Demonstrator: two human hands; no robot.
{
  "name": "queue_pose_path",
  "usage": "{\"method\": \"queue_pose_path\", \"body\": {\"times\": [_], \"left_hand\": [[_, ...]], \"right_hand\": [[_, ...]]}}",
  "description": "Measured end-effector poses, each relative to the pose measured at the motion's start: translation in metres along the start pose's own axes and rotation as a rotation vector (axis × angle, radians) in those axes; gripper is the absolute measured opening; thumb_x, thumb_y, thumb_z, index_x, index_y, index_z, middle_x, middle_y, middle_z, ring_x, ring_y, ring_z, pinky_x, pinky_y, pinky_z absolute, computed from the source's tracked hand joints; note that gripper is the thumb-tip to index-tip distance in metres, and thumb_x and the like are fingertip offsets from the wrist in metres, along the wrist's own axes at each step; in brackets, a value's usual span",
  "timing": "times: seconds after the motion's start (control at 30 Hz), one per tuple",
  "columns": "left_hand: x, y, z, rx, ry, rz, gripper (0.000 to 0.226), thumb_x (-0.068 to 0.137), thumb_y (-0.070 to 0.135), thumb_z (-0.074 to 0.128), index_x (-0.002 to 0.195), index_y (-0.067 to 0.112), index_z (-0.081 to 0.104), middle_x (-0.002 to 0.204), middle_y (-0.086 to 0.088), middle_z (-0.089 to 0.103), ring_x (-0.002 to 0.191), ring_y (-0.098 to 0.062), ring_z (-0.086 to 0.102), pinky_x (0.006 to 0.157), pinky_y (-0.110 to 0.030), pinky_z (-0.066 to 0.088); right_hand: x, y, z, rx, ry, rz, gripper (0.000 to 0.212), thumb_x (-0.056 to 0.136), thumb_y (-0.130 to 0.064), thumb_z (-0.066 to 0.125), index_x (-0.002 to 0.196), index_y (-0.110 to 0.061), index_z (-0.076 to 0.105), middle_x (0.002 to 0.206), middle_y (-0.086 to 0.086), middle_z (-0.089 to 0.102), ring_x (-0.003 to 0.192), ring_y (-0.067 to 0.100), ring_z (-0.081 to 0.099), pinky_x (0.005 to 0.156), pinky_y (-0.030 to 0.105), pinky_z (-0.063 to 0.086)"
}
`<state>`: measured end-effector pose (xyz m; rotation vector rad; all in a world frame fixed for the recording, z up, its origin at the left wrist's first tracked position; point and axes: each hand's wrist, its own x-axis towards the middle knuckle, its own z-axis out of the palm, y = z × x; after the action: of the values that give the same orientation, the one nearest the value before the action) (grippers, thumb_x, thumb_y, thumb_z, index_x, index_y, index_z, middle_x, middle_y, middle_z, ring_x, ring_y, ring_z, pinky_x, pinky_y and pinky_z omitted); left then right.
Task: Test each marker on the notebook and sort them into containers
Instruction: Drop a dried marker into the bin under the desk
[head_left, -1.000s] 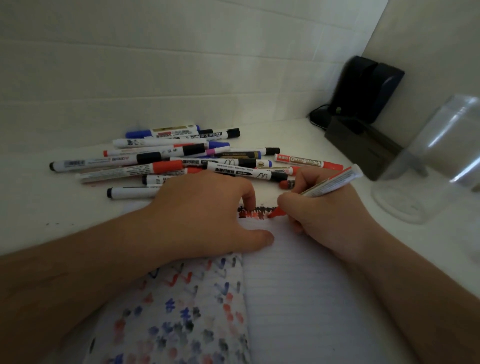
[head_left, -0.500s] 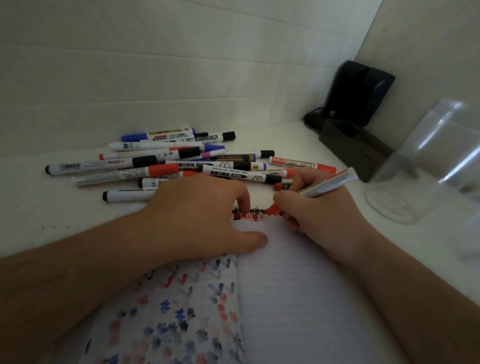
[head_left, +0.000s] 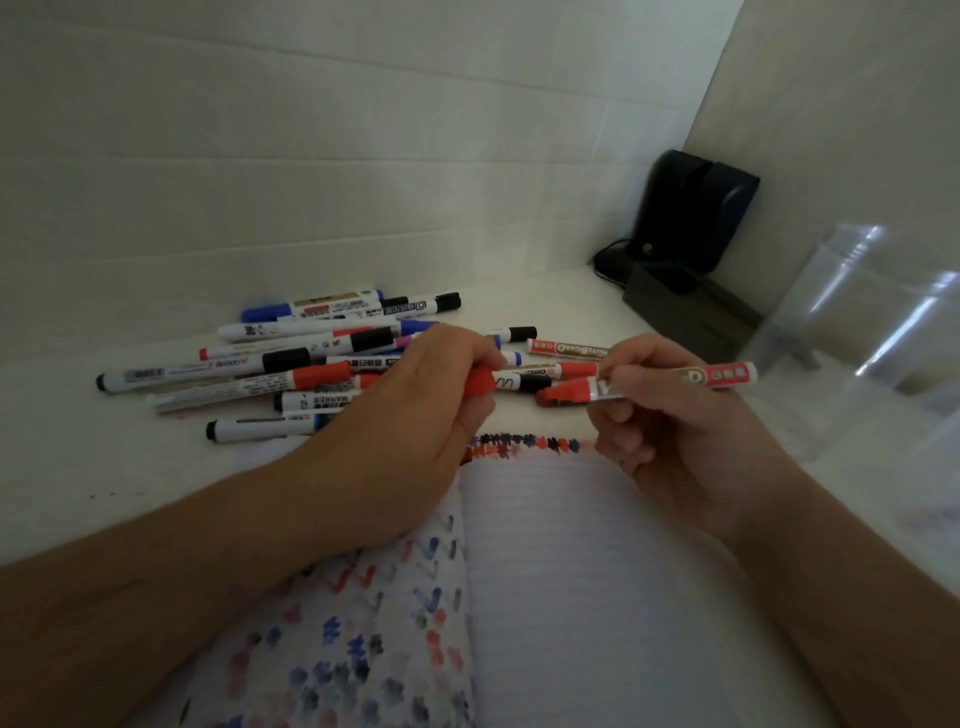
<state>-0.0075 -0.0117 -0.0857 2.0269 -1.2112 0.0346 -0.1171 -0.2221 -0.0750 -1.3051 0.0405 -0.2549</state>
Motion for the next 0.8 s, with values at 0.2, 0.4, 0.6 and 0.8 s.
{"method": "queue_pose_path", "body": {"times": [0.2,0.4,0.6,0.8], "left_hand": [[0.003,-0.007,0.002,-0.037,-0.048,-0.013,0.03,0.102,0.027,0.054,0.129,0.041,0.055,0.112,0.037,0.05,0.108,0.019,0.048,0.085,0.002,0.035],[0.004,-0.006,0.003,-0.075,-0.052,-0.021,0.026,0.1,0.031,0.056,0.118,0.05,0.052,0.109,0.03,0.063,0.103,0.012,0.058,0.084,-0.007,0.047],[0.004,-0.006,0.003,-0.033,-0.037,0.007,0.024,0.1,0.033,0.058,0.117,0.048,0.053,0.102,0.032,0.062,0.098,0.014,0.057,0.078,-0.004,0.044],[0.003,-0.006,-0.001,-0.144,0.048,0.005,0.02,0.094,0.05,0.049,0.108,0.043,0.061,0.09,0.019,0.065,0.082,-0.005,0.061,0.069,-0.015,0.048]], "right_hand": [[-0.001,-0.002,0.0,0.122,0.026,0.064,0.038,0.071,-0.029,0.049,0.085,-0.006,0.076,0.068,0.012,0.057,0.055,0.02,0.041,0.047,0.023,0.03],[0.001,0.002,0.002,0.068,0.037,0.055,0.028,0.073,-0.024,0.048,0.085,-0.01,0.069,0.068,0.013,0.062,0.051,0.02,0.045,0.046,0.023,0.029],[0.001,0.005,0.007,0.038,0.059,0.077,0.008,0.078,-0.016,0.053,0.083,-0.012,0.057,0.069,0.017,0.064,0.052,0.023,0.047,0.049,0.027,0.034],[-0.002,0.003,0.016,-0.181,0.144,-0.008,0.012,0.075,-0.024,0.081,0.08,-0.016,0.074,0.07,0.012,0.07,0.053,0.017,0.055,0.047,0.022,0.045]]}}
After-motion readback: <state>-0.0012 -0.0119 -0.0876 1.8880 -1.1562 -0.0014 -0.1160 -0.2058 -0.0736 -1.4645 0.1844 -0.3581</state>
